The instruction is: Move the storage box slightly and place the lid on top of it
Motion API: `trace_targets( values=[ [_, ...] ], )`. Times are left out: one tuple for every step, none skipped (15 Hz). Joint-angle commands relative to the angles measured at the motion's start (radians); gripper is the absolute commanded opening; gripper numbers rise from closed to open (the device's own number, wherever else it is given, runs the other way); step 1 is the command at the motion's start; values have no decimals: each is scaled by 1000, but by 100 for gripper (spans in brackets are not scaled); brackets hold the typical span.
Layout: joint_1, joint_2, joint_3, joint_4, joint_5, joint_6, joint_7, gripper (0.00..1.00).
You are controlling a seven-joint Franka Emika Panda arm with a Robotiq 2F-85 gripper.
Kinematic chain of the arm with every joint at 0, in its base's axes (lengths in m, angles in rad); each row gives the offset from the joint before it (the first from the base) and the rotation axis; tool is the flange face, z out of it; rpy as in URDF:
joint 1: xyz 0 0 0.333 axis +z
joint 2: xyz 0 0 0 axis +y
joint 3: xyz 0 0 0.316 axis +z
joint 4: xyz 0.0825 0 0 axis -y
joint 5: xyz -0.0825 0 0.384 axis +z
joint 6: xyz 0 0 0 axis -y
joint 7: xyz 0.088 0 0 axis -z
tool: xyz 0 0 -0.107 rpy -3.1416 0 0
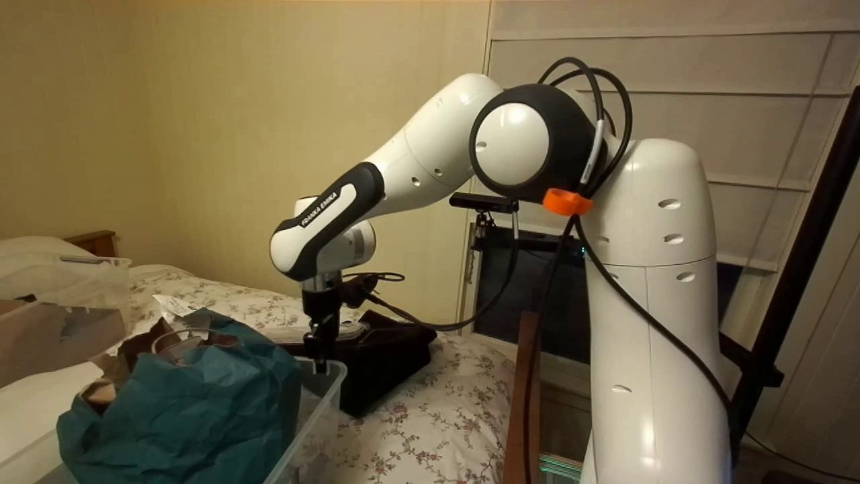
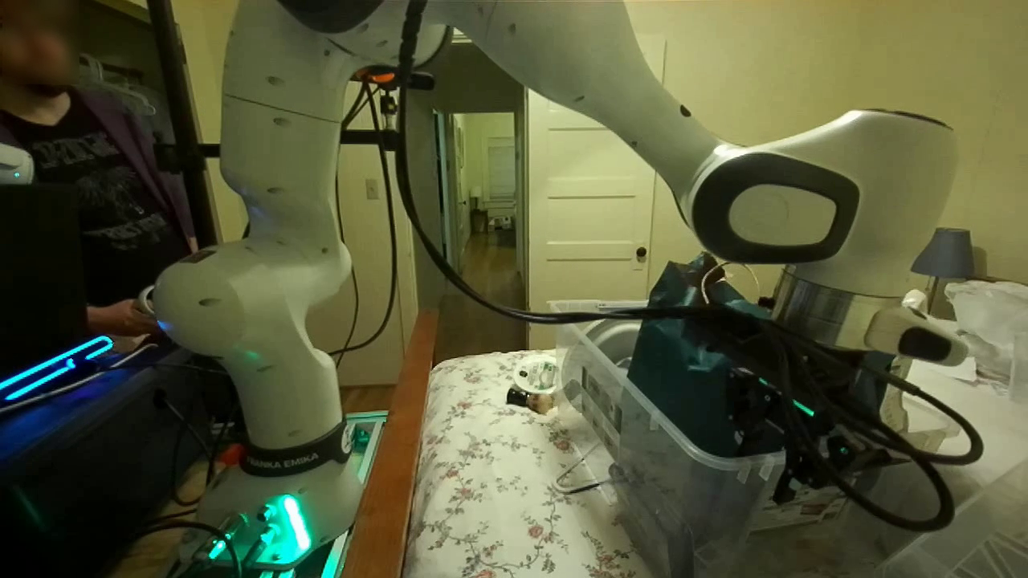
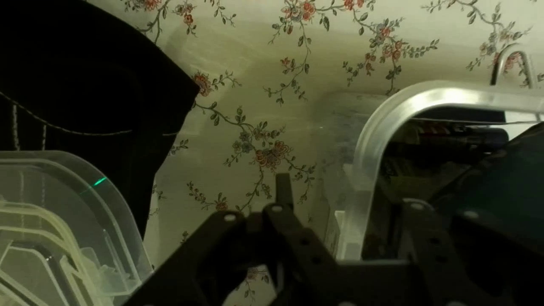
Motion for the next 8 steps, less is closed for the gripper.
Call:
trace_targets(
  values=[
    [-25, 32, 35, 63, 91, -96, -36, 19],
    [-29, 34, 43, 74, 128, -125, -41, 12],
    [-33, 36, 48, 88, 171, -147, -34, 5],
    [-38, 45, 44, 115, 204, -164, 6, 2],
    [-43, 50, 34, 126, 227, -149, 46, 1],
    [-48, 58, 25, 143, 237, -146, 92, 0],
    [-59, 66, 20, 149, 255, -124, 111, 3],
    [-67, 77, 14, 162, 261, -124, 135, 3]
  ],
)
